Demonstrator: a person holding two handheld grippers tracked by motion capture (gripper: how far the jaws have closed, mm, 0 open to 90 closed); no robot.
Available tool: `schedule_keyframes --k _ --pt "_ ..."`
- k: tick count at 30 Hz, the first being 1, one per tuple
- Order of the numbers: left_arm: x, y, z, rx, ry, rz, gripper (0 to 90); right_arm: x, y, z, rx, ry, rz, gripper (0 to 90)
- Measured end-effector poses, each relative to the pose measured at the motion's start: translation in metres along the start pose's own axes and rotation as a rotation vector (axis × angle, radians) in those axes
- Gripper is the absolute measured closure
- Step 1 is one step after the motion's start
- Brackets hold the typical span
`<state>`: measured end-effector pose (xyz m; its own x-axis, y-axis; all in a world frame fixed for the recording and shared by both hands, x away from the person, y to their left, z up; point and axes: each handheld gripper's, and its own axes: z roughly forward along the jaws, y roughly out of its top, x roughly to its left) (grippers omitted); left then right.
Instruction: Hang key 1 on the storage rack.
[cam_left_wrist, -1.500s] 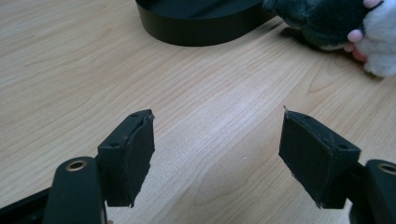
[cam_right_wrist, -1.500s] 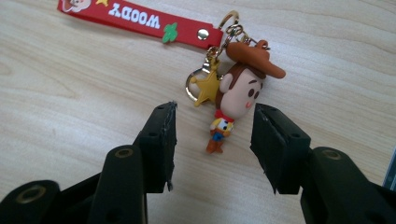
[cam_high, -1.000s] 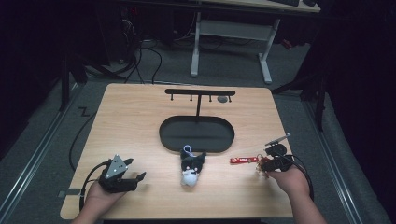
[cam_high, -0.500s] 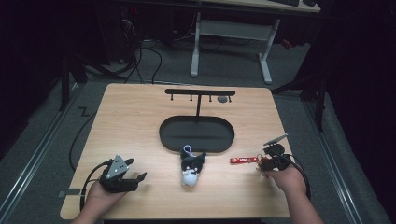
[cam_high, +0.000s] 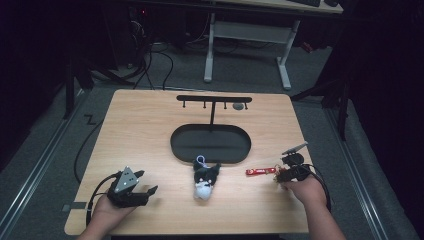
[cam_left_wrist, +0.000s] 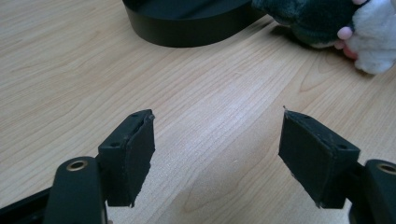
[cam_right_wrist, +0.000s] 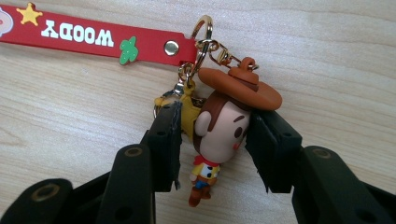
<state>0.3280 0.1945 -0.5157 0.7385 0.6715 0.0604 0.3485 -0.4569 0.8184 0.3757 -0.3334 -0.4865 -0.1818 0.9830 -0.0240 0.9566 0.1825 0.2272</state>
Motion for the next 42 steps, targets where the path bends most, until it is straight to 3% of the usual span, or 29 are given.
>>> schedule_keyframes --k 8,13,22,28,32,42 --pt "-0.001 0.0 0.001 0.009 -0.007 0.007 27.4 -0.006 0.001 0.003 0.003 0.063 0.02 56.0" --pt "-0.002 0.0 0.001 0.023 -0.006 0.014 27.9 -0.004 0.001 0.002 -0.002 0.085 0.002 65.9" --pt "-0.001 0.0 0.002 0.023 -0.006 0.012 28.4 0.004 0.002 -0.002 -0.007 0.045 -0.058 67.0" --pt "-0.002 0.0 0.003 0.026 -0.007 0.019 28.5 0.011 0.004 -0.017 -0.009 0.042 -0.088 67.1" --pt "-0.003 -0.001 0.004 0.038 -0.011 0.027 28.5 0.018 0.003 -0.031 -0.029 0.068 -0.106 67.1" --pt "-0.005 0.001 0.005 0.029 -0.02 0.029 28.7 0.027 0.004 -0.062 -0.034 0.084 -0.14 67.0"
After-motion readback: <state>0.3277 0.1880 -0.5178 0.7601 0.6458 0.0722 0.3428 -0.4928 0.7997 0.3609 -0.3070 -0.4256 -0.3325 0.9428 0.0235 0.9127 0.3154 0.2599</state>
